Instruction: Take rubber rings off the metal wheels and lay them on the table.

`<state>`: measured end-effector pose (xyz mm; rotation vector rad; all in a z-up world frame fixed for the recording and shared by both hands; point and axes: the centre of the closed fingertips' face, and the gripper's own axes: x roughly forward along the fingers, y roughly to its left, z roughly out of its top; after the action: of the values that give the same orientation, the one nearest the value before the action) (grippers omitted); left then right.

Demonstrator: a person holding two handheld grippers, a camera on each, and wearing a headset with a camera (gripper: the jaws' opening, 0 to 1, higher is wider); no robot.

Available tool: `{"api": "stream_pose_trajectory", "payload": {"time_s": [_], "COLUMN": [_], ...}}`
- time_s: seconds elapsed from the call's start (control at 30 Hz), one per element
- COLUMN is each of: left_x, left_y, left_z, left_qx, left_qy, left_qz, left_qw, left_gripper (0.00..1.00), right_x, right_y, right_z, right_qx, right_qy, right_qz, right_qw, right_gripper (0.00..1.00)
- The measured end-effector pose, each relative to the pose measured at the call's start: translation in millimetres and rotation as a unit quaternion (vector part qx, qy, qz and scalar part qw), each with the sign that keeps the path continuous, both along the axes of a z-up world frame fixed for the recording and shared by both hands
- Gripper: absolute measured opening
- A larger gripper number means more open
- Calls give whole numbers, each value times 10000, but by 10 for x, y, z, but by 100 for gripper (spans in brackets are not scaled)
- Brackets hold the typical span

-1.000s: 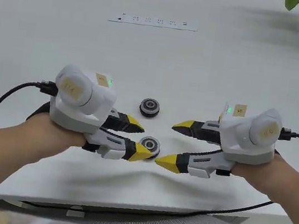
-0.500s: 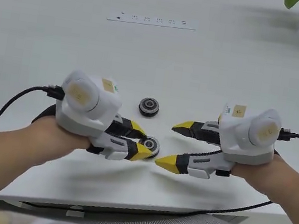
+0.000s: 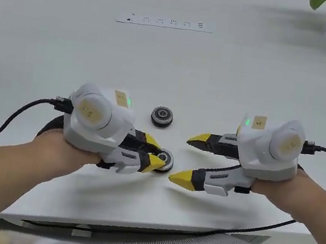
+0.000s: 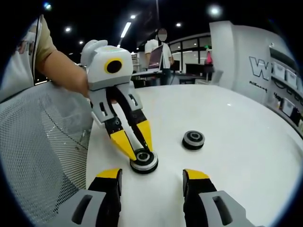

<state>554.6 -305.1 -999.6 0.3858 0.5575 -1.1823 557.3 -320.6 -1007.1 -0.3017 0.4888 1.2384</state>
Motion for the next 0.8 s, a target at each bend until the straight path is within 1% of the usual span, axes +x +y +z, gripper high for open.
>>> {"api": "stream_pose_trajectory", "payload": {"time_s": [0.1, 0.17, 0.2, 0.3, 0.47, 0.6, 0.8], "left_x": [-17, -27, -31, 3, 12, 8, 12], "left_y": [-7, -14, -17, 3, 3, 5, 7], "left_z": [-3, -7, -8, -13, -13, -17, -24], "left_qx": [12, 93, 104, 67, 34, 25, 15], "left_qy": [-60, -204, -220, -210, -212, -220, -221], "left_qz": [-22, -92, -93, -49, -31, -17, 12], "left_qw": [10000, 9997, 9997, 9997, 9998, 9998, 9998], "left_gripper": [14, 14, 14, 14, 14, 14, 14], "right_x": [3, 0, -2, -13, -33, -48, -56], "right_y": [4, 13, 18, 42, 76, 106, 154], "right_z": [-3, 1, 1, -7, -23, -19, -21], "right_qx": [-7, 1, 2, 0, 12, 112, 205], "right_qy": [2, 2, 2, 15, 26, 114, 175], "right_qz": [8, 21, 27, 66, 98, 59, 46], "right_qw": [10000, 10000, 10000, 10000, 9999, 9999, 9996], "right_gripper": [49, 49, 49, 48, 46, 43, 39]}}
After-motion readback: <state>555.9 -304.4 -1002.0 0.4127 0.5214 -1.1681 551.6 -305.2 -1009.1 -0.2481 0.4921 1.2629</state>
